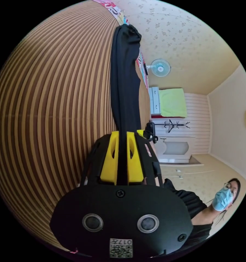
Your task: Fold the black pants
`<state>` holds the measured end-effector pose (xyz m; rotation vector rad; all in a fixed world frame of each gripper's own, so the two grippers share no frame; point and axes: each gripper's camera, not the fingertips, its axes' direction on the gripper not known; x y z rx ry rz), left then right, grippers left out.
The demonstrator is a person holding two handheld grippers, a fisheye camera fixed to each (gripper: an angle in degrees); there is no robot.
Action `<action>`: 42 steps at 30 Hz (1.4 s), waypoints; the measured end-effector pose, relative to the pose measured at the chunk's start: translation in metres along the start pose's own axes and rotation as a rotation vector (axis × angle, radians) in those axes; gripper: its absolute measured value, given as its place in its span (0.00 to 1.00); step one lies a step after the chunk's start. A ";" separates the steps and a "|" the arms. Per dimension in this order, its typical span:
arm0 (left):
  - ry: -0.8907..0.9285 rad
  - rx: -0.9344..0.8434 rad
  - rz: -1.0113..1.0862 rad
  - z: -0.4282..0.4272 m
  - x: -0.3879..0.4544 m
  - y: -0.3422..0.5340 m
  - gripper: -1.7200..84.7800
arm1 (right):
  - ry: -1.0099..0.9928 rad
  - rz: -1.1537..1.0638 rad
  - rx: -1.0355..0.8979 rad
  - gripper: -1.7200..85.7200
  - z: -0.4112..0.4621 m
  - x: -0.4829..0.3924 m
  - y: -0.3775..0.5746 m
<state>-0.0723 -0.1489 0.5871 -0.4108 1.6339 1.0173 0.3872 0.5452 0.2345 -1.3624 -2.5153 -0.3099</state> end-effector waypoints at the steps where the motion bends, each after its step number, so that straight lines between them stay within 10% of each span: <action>1: 0.017 -0.005 0.001 0.000 -0.002 0.000 0.08 | -0.026 0.014 -0.019 0.07 0.000 0.000 0.001; 10: 0.293 0.064 0.222 -0.030 0.034 0.067 0.06 | -0.216 -0.196 0.006 0.04 -0.027 -0.077 0.084; 30: 0.410 0.341 1.092 -0.119 0.408 0.329 0.06 | -0.119 -1.049 0.106 0.03 -0.086 -0.486 0.382; 42: 0.150 0.373 0.795 -0.085 0.410 0.192 0.06 | 0.214 -0.726 0.207 0.03 -0.062 -0.517 0.248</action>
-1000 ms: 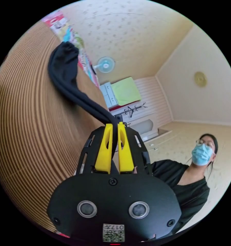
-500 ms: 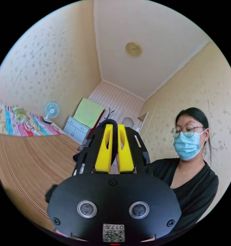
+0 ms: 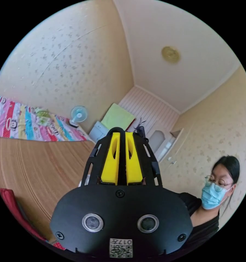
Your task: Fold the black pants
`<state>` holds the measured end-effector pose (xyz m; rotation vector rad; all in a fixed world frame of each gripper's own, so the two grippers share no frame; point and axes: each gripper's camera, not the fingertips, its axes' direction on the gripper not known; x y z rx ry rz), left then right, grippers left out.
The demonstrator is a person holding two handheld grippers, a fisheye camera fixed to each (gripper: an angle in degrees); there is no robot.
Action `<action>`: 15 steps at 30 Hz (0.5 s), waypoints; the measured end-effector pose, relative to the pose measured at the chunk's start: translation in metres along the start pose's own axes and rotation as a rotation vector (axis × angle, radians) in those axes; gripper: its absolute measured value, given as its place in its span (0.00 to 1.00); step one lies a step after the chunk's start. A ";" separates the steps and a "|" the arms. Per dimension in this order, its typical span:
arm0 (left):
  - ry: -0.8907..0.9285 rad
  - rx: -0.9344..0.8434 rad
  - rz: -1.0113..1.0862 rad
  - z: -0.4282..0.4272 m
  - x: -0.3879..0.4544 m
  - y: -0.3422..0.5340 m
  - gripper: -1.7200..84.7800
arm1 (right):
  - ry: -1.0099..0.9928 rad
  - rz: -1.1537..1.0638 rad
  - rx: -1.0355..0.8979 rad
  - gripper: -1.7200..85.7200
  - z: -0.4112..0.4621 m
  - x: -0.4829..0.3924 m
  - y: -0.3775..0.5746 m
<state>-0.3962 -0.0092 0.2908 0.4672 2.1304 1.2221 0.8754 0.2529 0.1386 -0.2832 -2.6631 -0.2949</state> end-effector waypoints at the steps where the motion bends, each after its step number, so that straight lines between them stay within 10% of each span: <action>1: -0.034 -0.017 -0.015 0.007 -0.016 -0.006 0.06 | 0.041 0.058 -0.020 0.03 0.017 0.033 -0.018; 9: -0.343 -0.343 -0.255 0.097 -0.259 0.033 0.07 | 0.299 0.291 -0.192 0.03 0.144 0.220 -0.019; 15: -0.254 -0.365 -0.254 0.101 -0.284 0.178 0.07 | 0.181 0.219 -0.153 0.04 0.155 0.247 0.129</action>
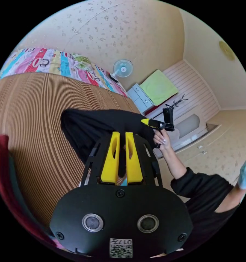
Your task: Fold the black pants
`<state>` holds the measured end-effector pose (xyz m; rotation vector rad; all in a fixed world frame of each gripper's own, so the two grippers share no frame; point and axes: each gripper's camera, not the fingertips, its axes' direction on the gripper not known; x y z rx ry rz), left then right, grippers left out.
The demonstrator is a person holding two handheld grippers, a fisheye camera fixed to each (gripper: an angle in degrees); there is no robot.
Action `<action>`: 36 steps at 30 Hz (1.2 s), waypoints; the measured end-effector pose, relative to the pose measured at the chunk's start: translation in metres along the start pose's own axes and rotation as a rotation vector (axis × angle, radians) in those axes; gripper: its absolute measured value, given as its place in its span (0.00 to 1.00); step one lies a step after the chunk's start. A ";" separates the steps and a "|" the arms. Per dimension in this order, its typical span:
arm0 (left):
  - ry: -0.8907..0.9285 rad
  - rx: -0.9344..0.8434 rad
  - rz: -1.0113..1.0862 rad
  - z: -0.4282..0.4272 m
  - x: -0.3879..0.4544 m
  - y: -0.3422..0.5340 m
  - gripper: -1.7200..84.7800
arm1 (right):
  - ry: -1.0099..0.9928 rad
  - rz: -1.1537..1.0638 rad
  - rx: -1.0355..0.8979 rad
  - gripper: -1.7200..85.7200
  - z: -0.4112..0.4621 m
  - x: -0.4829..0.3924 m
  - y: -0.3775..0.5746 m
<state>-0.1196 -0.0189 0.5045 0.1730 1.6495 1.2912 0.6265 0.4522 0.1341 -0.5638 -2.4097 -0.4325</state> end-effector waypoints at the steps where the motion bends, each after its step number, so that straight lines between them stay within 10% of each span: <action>1: 0.006 -0.005 0.000 0.006 0.000 0.015 0.07 | -0.008 0.001 -0.004 0.05 0.004 0.006 0.035; 10: -0.020 -0.021 -0.192 0.058 -0.015 0.167 0.14 | 0.023 0.314 0.117 0.13 -0.026 0.088 0.227; 19: 0.012 0.138 -0.337 0.034 -0.118 0.060 0.25 | -0.122 0.294 0.034 0.31 -0.025 0.121 0.094; 28: -0.095 0.065 -0.354 0.071 -0.145 0.050 0.20 | -0.134 0.251 -0.068 0.26 0.019 0.107 0.073; 36: 0.191 -0.081 -0.431 0.077 -0.143 0.118 0.15 | -0.181 0.310 -0.135 0.18 -0.010 0.070 0.155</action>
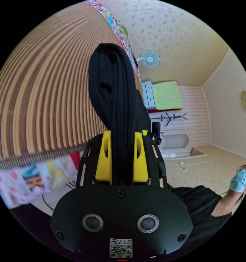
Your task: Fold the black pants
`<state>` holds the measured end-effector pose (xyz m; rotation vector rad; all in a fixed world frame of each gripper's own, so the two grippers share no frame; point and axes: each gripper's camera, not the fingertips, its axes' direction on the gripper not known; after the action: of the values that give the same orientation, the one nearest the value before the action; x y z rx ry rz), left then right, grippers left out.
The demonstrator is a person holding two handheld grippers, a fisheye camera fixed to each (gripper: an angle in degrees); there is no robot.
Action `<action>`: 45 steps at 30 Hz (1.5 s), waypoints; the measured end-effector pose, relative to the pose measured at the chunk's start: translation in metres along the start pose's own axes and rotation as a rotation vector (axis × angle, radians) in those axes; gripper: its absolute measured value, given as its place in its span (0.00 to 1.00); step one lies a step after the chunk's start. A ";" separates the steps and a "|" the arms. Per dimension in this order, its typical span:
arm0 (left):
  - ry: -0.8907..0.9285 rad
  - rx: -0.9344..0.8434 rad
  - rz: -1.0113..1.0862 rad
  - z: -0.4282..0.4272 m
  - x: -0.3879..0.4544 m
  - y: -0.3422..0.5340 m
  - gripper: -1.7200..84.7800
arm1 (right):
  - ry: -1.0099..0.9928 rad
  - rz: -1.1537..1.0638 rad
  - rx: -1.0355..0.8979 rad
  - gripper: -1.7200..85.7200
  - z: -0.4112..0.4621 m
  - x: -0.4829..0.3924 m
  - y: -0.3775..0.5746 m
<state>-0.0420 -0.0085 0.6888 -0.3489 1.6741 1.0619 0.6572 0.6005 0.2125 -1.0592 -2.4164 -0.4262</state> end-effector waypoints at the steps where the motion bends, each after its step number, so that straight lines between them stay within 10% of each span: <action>1: 0.011 -0.023 -0.003 0.002 0.001 0.005 0.15 | -0.054 0.023 0.032 0.18 -0.006 0.005 0.017; 8: 0.080 -0.008 0.029 0.025 0.046 0.024 0.13 | -0.272 -0.046 0.183 0.15 -0.069 0.005 0.035; 21: 0.206 -0.029 0.426 0.242 0.259 -0.085 0.13 | 0.259 -0.353 0.400 0.15 -0.407 -0.102 -0.002; 31: -0.095 -0.464 0.419 0.549 0.208 -0.050 0.15 | 0.617 0.259 0.384 0.17 -0.505 0.131 0.088; 40: -0.119 -0.429 0.641 0.412 0.170 0.037 0.10 | 0.098 0.344 1.190 0.04 -0.458 0.124 0.281; 45: -0.424 -0.282 0.526 0.240 0.125 0.089 0.03 | 0.054 0.760 0.935 0.04 -0.381 0.141 0.322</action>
<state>-0.0025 0.2631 0.6128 0.1504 1.2557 1.6392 0.9250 0.7254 0.6385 -1.3065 -1.6131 0.8253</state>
